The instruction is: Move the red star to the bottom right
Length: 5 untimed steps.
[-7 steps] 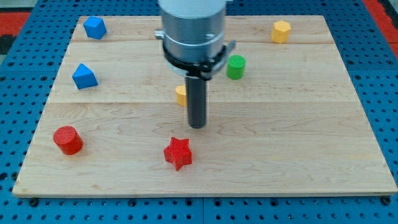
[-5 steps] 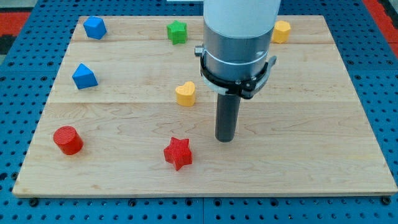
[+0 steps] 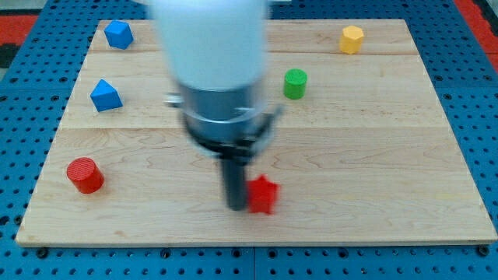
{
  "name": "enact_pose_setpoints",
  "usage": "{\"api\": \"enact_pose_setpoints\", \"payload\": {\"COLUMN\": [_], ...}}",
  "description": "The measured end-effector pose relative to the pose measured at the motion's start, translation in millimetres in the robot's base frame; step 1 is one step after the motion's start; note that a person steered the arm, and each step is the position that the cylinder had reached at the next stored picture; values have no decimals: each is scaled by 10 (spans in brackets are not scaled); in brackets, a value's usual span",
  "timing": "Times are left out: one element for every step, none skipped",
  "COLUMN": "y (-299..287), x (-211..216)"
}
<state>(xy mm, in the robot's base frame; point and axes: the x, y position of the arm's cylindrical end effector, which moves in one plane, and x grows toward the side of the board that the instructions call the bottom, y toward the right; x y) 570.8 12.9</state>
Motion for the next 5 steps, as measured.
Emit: {"api": "enact_pose_setpoints", "payload": {"y": [874,1086,598,496,436], "x": [-105,-146,-87,-87,-87]}}
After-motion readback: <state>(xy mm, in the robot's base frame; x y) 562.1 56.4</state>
